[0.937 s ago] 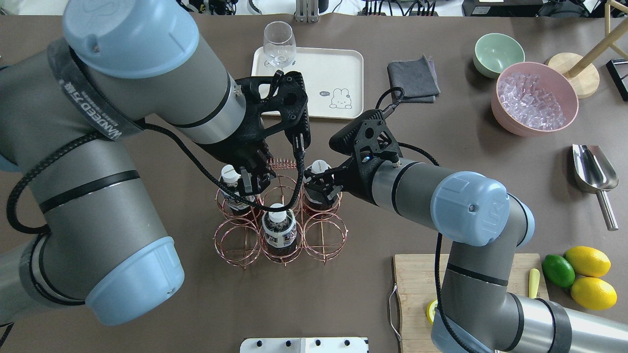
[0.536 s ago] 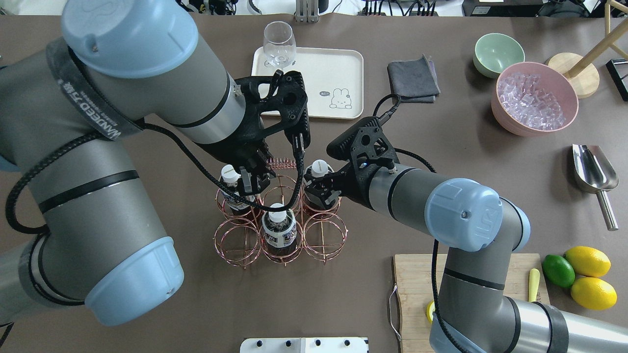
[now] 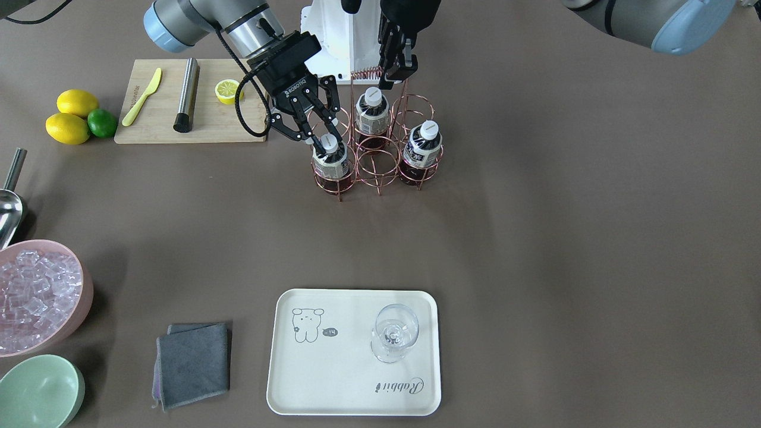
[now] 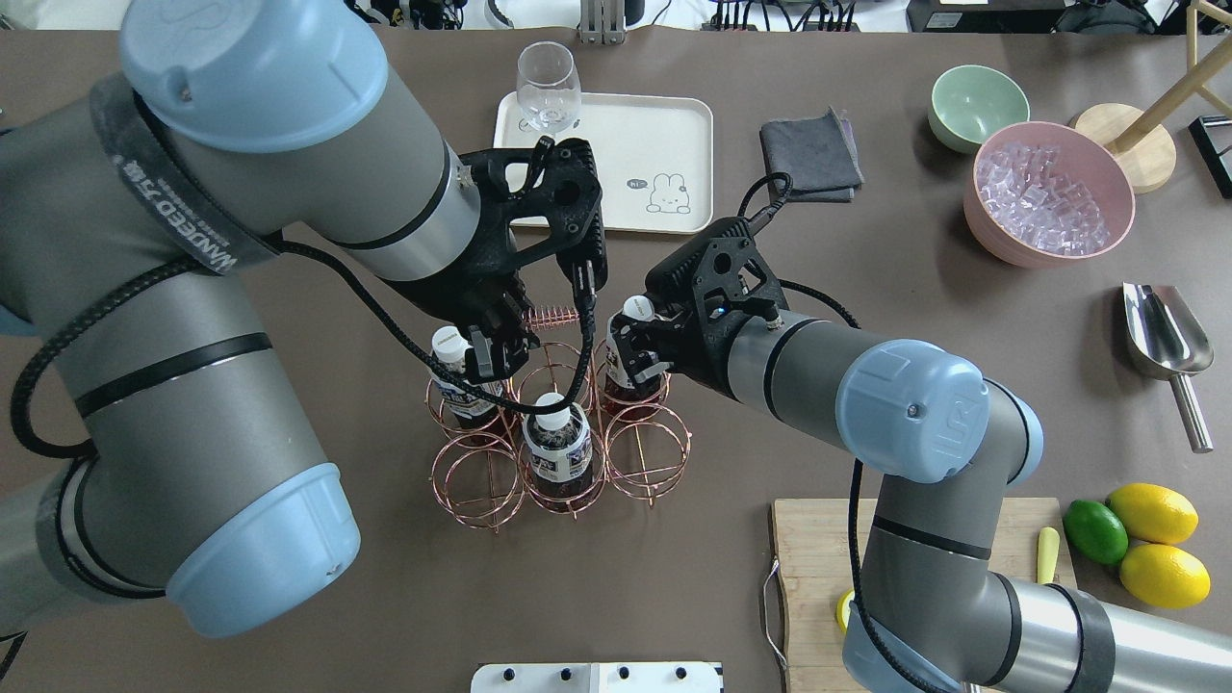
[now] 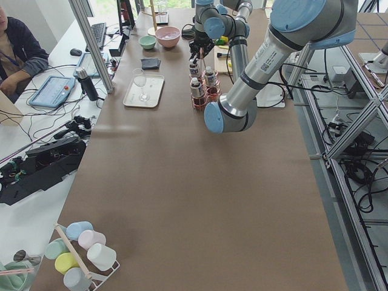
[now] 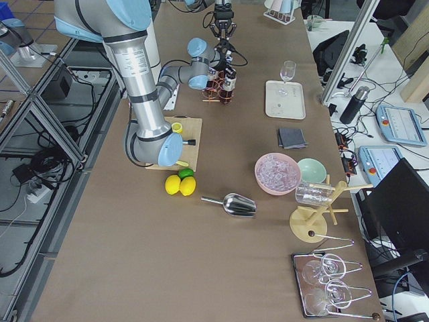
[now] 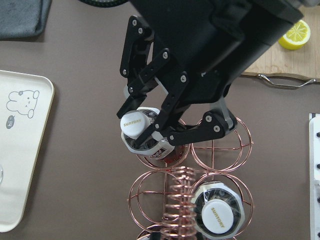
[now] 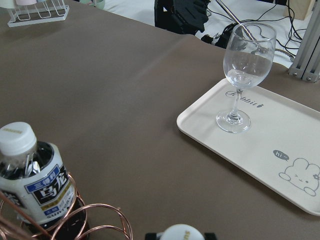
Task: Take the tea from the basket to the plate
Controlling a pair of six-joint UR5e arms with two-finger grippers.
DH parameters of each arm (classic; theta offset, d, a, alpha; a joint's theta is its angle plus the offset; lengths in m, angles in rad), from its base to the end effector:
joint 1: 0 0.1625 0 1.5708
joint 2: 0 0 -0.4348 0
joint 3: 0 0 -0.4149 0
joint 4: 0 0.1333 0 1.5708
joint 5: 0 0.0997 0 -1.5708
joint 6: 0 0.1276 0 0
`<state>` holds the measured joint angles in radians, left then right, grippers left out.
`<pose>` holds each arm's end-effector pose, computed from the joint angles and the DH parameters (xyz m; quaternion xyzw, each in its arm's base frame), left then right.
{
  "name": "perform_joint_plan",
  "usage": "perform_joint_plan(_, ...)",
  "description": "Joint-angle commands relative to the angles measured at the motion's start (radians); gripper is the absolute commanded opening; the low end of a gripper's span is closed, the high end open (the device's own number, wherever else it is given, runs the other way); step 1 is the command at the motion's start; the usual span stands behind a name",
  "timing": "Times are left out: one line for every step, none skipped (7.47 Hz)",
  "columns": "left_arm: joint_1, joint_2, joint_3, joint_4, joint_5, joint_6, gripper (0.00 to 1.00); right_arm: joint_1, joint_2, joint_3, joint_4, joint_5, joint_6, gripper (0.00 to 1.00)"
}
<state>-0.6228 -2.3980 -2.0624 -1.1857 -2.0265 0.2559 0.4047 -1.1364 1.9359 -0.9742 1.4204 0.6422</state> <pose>0.4220 -0.3980 0.0431 0.3440 0.3385 0.5764 0.6594 -0.5042 -0.3818 0.1832 0.4415 -0.4681 -0.1512 0.7504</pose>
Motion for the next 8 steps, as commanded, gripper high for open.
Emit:
perform_joint_plan(-0.002, 0.000, -0.002, 0.000, 0.000, 0.000, 0.00, 0.008, 0.001, 0.009, 0.000, 0.002, 0.002, 0.00)
perform_joint_plan(-0.002, 0.000, -0.002, 0.000, 0.003, 0.000, 0.00, 0.015, 0.012, 0.017, 0.000, 0.005, 0.002, 0.00)
perform_joint_plan(-0.002, -0.001, -0.004, 0.000, 0.014, 0.000, 0.00, 0.034, 0.024, 0.020, -0.001, 0.008, 0.007, 0.00)
perform_joint_plan(-0.002, -0.001, -0.004, 0.000, 0.014, 0.000, 0.00, 0.042, 0.024, 0.049, -0.032, 0.011, 0.008, 0.00)
perform_joint_plan(-0.002, -0.001, -0.004, 0.000, 0.014, 0.000, 0.00, 0.052, 0.033, 0.099, -0.111, 0.032, 0.008, 0.00)
perform_joint_plan(-0.002, -0.001, -0.004, 0.000, 0.014, 0.000, 0.00, 0.081, 0.043, 0.122, -0.144, 0.079, 0.010, 0.00)
perform_joint_plan(-0.003, -0.001, -0.004, 0.000, 0.014, 0.000, 0.00, 0.119, 0.061, 0.142, -0.182, 0.110, 0.011, 0.00)
perform_joint_plan(-0.002, -0.001, -0.004, 0.000, 0.014, 0.000, 0.00, 0.170, 0.110, 0.178, -0.280, 0.180, 0.013, 0.00)
